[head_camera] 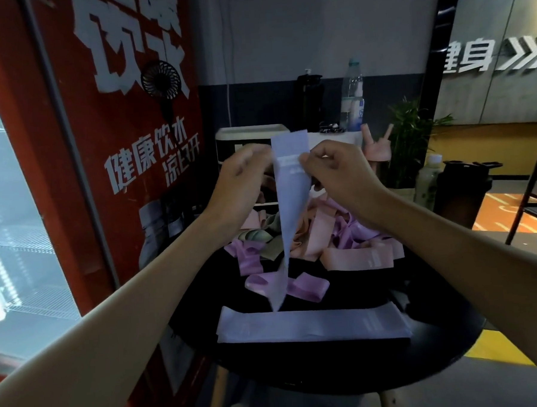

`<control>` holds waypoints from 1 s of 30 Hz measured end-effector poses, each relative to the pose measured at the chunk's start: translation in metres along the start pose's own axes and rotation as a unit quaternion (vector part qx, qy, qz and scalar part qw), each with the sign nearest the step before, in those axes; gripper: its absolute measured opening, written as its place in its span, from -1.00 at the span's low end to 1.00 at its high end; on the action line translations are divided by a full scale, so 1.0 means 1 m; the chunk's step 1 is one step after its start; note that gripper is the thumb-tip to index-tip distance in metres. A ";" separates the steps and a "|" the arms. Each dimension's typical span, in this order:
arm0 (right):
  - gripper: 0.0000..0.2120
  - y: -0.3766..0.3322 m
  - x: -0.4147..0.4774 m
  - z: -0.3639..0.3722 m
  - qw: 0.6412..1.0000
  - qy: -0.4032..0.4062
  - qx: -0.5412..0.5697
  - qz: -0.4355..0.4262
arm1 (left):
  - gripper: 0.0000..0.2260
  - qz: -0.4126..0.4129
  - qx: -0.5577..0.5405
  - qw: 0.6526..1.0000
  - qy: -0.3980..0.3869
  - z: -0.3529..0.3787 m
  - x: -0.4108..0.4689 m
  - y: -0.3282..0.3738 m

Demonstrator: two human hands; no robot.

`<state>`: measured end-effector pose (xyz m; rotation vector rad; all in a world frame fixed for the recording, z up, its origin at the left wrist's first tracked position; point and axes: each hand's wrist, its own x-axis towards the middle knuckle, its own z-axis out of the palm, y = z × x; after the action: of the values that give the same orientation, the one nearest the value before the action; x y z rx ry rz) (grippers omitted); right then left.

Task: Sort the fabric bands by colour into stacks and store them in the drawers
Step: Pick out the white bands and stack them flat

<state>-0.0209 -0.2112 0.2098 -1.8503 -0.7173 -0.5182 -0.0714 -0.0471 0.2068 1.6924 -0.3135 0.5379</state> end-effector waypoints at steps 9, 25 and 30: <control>-0.86 -0.010 -0.005 -0.010 0.998 -0.016 0.055 0.009 | -0.87 0.057 0.001 0.998 0.015 0.007 -0.001 -0.004; -0.65 0.019 -0.010 -0.035 0.995 0.088 0.031 0.047 | -0.78 -0.160 -0.085 0.969 -0.170 0.024 -0.046 -0.062; -0.75 0.051 -0.026 -0.050 0.986 0.142 -0.014 0.085 | -0.64 -0.201 -0.078 0.958 -0.191 0.015 -0.061 -0.075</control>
<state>-0.0062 -0.2783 0.1774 -1.7962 -0.3592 -0.6659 -0.0840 -0.0526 0.1105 1.6404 -0.2684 -0.1171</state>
